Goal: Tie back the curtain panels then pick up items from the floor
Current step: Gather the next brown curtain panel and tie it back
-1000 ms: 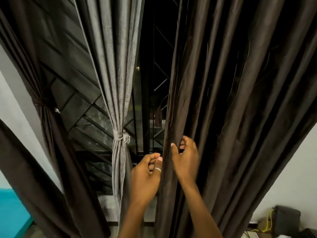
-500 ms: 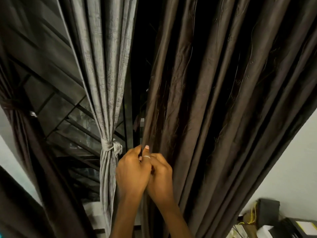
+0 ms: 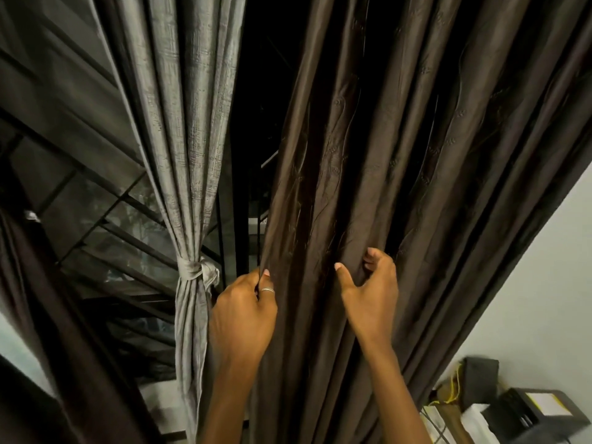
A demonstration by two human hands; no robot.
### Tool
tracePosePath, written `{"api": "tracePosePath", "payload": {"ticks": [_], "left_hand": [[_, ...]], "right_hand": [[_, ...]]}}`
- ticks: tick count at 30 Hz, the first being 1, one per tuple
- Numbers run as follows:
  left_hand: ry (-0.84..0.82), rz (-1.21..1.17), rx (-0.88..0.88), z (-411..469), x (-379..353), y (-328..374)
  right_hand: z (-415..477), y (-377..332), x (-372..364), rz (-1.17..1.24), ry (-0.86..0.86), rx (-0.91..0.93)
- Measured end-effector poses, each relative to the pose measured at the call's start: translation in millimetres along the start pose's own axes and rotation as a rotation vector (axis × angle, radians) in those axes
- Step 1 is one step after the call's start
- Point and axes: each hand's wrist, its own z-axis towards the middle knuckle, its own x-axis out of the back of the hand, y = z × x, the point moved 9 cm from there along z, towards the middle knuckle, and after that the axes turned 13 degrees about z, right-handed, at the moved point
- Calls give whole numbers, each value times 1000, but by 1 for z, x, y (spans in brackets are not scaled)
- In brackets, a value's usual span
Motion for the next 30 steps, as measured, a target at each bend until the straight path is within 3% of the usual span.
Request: {"api": "tracePosePath", "payload": {"ticks": [4, 8, 11, 18, 22, 30], "left_hand": [[22, -14, 41, 1, 9, -8], [65, 3, 47, 2, 21, -16], [60, 9, 42, 1, 22, -17], [-35, -23, -108, -15, 3, 15], [-188, -101, -192, -30, -19, 37], [-320, -168, -235, -32, -25, 38]], "right_hand": [[18, 14, 11, -85, 13, -36], [15, 21, 45, -162, 211, 21], [-10, 16, 49, -157, 253, 86], [-67, -31, -10, -11, -73, 260], [-92, -28, -43, 187, -302, 93], [-90, -40, -36, 85, -376, 200]]}}
